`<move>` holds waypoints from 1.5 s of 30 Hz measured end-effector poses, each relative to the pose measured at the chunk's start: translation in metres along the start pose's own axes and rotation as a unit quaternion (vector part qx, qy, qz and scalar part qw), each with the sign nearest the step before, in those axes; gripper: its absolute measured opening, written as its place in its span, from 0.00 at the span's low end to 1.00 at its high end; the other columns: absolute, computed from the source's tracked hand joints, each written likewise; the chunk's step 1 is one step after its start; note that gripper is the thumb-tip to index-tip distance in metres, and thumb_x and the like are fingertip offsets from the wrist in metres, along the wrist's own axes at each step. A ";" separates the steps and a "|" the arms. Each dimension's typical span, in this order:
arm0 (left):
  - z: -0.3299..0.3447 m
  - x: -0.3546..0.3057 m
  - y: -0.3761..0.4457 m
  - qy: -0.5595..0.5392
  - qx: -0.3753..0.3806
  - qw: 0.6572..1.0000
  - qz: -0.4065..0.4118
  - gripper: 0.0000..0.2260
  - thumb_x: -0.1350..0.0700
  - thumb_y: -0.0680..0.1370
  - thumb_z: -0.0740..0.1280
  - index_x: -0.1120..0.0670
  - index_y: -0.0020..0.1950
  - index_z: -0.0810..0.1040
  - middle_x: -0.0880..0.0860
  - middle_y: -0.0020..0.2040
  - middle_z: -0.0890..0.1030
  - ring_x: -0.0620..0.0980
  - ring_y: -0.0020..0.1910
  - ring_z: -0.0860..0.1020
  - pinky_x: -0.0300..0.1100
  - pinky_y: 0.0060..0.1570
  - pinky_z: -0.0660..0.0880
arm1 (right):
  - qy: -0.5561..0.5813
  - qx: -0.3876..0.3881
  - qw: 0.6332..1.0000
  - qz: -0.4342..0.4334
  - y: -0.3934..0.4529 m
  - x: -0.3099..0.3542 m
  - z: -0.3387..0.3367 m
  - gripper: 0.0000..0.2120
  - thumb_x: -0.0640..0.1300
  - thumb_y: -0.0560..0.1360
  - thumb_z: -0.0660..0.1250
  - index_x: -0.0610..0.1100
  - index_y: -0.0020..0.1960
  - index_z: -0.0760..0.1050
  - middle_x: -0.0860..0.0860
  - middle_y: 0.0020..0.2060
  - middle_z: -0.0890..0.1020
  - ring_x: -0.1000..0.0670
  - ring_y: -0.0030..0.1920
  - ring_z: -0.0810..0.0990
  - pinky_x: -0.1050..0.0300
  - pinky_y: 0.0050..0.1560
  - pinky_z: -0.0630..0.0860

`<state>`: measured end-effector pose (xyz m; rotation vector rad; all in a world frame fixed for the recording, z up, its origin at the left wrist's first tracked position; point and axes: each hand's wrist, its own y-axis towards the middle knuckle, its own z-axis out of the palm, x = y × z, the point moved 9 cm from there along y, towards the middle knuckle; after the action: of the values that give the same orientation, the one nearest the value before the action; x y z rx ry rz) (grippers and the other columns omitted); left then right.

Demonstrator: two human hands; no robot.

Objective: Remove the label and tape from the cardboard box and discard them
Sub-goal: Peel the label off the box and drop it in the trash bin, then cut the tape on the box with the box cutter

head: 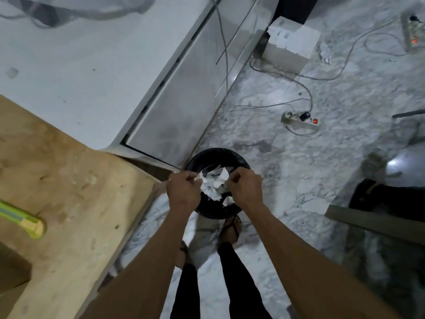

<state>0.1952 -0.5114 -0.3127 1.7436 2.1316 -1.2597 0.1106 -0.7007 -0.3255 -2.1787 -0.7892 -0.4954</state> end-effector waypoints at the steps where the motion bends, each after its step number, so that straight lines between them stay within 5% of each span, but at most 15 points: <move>1: 0.007 0.003 0.005 -0.006 0.005 1.000 -0.005 0.09 0.58 0.72 0.75 0.57 0.51 0.85 0.55 0.48 0.86 0.53 0.48 0.83 0.49 0.55 0.79 | 0.006 0.009 1.000 0.003 0.006 -0.005 0.006 0.04 0.38 0.74 0.71 0.37 0.47 0.80 0.44 0.40 0.83 0.47 0.40 0.80 0.53 0.47 0.78; 4: 0.019 0.013 0.015 -0.028 0.012 0.999 -0.013 0.09 0.58 0.72 0.75 0.57 0.51 0.85 0.55 0.49 0.86 0.53 0.49 0.83 0.50 0.56 0.79 | 0.014 0.016 1.000 0.009 0.015 -0.015 0.012 0.12 0.37 0.73 0.70 0.40 0.56 0.80 0.44 0.43 0.84 0.48 0.42 0.82 0.54 0.49 0.80; 9: 0.006 0.013 0.006 -0.027 0.025 0.998 -0.041 0.12 0.57 0.74 0.74 0.58 0.56 0.83 0.54 0.52 0.84 0.48 0.47 0.80 0.42 0.54 0.77 | 0.020 0.009 1.000 0.008 0.003 -0.012 -0.006 0.12 0.36 0.75 0.64 0.42 0.58 0.79 0.48 0.37 0.81 0.49 0.38 0.80 0.52 0.46 0.80; 12: -0.019 -0.010 -0.012 -0.015 0.035 0.999 -0.021 0.14 0.56 0.75 0.73 0.58 0.59 0.82 0.54 0.55 0.84 0.49 0.50 0.81 0.42 0.56 0.76 | 0.029 0.010 0.999 0.032 -0.015 -0.003 -0.029 0.12 0.42 0.76 0.67 0.42 0.59 0.78 0.49 0.42 0.80 0.49 0.43 0.78 0.57 0.47 0.74; 17: -0.073 -0.064 -0.057 -0.028 0.020 0.999 0.010 0.14 0.52 0.74 0.73 0.55 0.56 0.83 0.51 0.52 0.84 0.51 0.53 0.81 0.48 0.59 0.77 | 0.080 0.001 0.995 0.053 -0.054 0.029 -0.078 0.15 0.43 0.77 0.67 0.41 0.63 0.77 0.50 0.41 0.81 0.56 0.37 0.75 0.68 0.40 0.70; 21: -0.111 -0.094 -0.095 -0.102 -0.014 0.994 0.037 0.10 0.56 0.75 0.72 0.59 0.54 0.83 0.51 0.47 0.83 0.49 0.48 0.81 0.42 0.56 0.77 | 0.090 0.000 0.996 0.009 -0.082 0.070 -0.108 0.16 0.44 0.77 0.67 0.41 0.63 0.76 0.46 0.51 0.82 0.46 0.54 0.80 0.58 0.54 0.73; 25: -0.136 -0.093 -0.122 -0.126 -0.041 0.989 0.060 0.08 0.57 0.75 0.72 0.56 0.53 0.84 0.50 0.48 0.84 0.46 0.46 0.81 0.36 0.53 0.75 | 0.123 0.004 0.992 -0.016 -0.103 0.094 -0.116 0.14 0.44 0.76 0.67 0.45 0.61 0.77 0.49 0.56 0.81 0.49 0.54 0.79 0.60 0.54 0.73; 33: -0.194 -0.028 -0.176 -0.176 -0.075 0.979 0.064 0.06 0.54 0.74 0.72 0.53 0.49 0.84 0.49 0.44 0.84 0.46 0.41 0.82 0.42 0.44 0.81 | 0.136 0.026 0.984 -0.109 -0.163 0.146 -0.094 0.05 0.46 0.74 0.68 0.55 0.48 0.78 0.52 0.46 0.82 0.47 0.47 0.81 0.43 0.52 0.81; 37: -0.238 0.031 -0.211 -0.166 -0.129 0.976 0.062 0.07 0.52 0.74 0.73 0.53 0.50 0.84 0.49 0.42 0.84 0.41 0.37 0.81 0.38 0.44 0.78 | 0.114 0.054 0.977 -0.172 -0.211 0.175 -0.062 0.11 0.42 0.73 0.65 0.44 0.55 0.80 0.44 0.43 0.82 0.42 0.43 0.82 0.39 0.46 0.82; 41: -0.273 0.102 -0.253 -0.195 -0.176 0.964 0.033 0.07 0.53 0.74 0.74 0.53 0.50 0.83 0.50 0.41 0.84 0.40 0.37 0.80 0.27 0.38 0.74 | 0.065 0.094 0.960 -0.257 -0.272 0.205 -0.021 0.09 0.41 0.76 0.66 0.46 0.56 0.79 0.50 0.44 0.82 0.51 0.43 0.81 0.58 0.41 0.76; 45: -0.300 0.167 -0.297 -0.189 -0.227 0.955 0.018 0.07 0.52 0.74 0.74 0.53 0.50 0.84 0.47 0.39 0.84 0.40 0.39 0.81 0.25 0.38 0.71 | 0.057 0.140 0.936 -0.318 -0.324 0.221 0.032 0.09 0.41 0.77 0.69 0.43 0.57 0.79 0.49 0.45 0.82 0.51 0.44 0.81 0.63 0.43 0.78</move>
<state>0.0051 -0.1882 -0.0568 1.2330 1.9527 -0.9032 0.0583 -0.4217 -0.0530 -1.5866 -1.4116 -0.7655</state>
